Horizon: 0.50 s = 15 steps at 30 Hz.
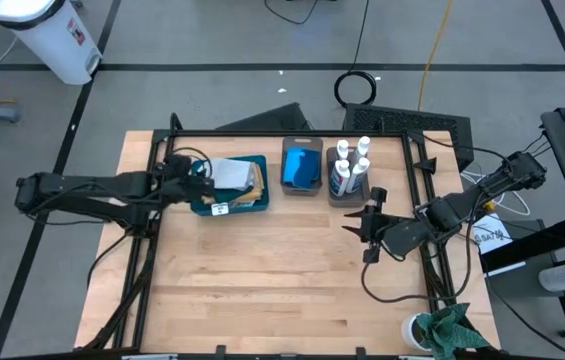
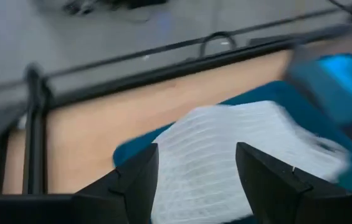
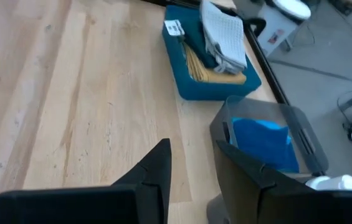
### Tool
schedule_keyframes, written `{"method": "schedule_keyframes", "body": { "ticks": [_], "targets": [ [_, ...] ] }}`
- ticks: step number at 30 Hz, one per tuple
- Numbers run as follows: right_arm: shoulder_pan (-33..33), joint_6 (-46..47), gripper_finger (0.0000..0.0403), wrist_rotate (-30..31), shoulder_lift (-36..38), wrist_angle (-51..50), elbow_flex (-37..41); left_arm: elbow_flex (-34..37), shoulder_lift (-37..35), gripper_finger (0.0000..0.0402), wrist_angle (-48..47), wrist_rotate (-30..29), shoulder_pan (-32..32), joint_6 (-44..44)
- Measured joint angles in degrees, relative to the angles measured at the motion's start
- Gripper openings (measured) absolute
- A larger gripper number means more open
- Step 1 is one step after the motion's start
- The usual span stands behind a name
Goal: Pick & Place Kitchen Items
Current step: Return to Home Position
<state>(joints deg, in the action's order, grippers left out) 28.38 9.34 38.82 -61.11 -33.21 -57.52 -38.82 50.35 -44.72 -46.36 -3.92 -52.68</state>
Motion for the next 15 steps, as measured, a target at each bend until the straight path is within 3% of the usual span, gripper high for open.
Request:
{"method": "schedule_keyframes", "body": {
  "ticks": [7,11,15],
  "targets": [
    [2.3,-10.7,0.0096,0.1,8.7,-0.3,-1.0,-7.4,-5.8,0.0216,3.0,1.2,3.6,23.5],
    [2.5,-9.7,0.0094,0.1,15.3,-4.5,-0.2,-6.0,-7.5,0.0216,3.2,3.2,5.2,24.6],
    [2.3,-7.0,0.0096,0.1,21.5,-5.5,4.8,1.1,-8.9,0.0216,9.4,2.3,6.5,25.7]
  ]
}}
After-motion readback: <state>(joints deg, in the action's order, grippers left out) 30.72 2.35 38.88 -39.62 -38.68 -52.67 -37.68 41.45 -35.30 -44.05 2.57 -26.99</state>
